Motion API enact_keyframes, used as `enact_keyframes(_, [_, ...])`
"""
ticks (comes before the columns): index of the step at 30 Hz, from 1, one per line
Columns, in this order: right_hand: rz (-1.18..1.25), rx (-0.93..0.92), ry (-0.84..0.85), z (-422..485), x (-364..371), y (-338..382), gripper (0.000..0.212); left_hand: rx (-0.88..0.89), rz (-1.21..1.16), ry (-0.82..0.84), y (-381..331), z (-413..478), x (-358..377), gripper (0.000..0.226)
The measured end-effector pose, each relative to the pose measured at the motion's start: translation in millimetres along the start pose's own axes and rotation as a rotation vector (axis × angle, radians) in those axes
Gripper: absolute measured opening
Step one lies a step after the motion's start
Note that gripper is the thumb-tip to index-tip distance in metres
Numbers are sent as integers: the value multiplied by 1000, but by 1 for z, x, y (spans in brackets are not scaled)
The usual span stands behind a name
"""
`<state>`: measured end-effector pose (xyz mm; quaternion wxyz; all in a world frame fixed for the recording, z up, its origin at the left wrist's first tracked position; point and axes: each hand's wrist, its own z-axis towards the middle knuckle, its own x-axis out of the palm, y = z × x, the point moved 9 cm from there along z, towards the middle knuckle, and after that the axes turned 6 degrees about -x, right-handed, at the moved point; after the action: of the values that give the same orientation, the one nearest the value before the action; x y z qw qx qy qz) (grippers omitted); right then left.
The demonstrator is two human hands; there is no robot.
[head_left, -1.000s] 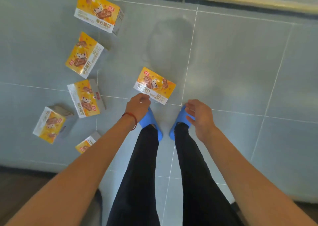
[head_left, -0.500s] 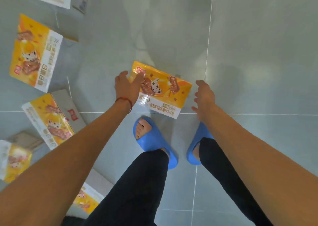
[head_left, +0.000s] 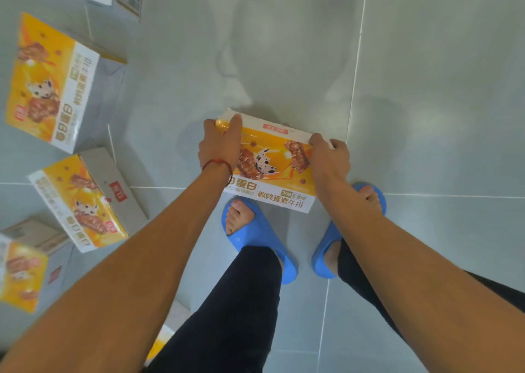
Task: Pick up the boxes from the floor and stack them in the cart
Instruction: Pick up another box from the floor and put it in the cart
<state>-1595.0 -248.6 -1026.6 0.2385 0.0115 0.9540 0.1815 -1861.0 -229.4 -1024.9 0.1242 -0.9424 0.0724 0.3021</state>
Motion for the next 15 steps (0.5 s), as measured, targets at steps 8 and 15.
enact_keyframes(8, [-5,-130,81,-126,-87,57,20,-51,-175,44,-1,-140,-81,43])
enact_keyframes(15, [72,-218,135,-235,-175,94,36,38,-291,58,-44,-276,-160,30])
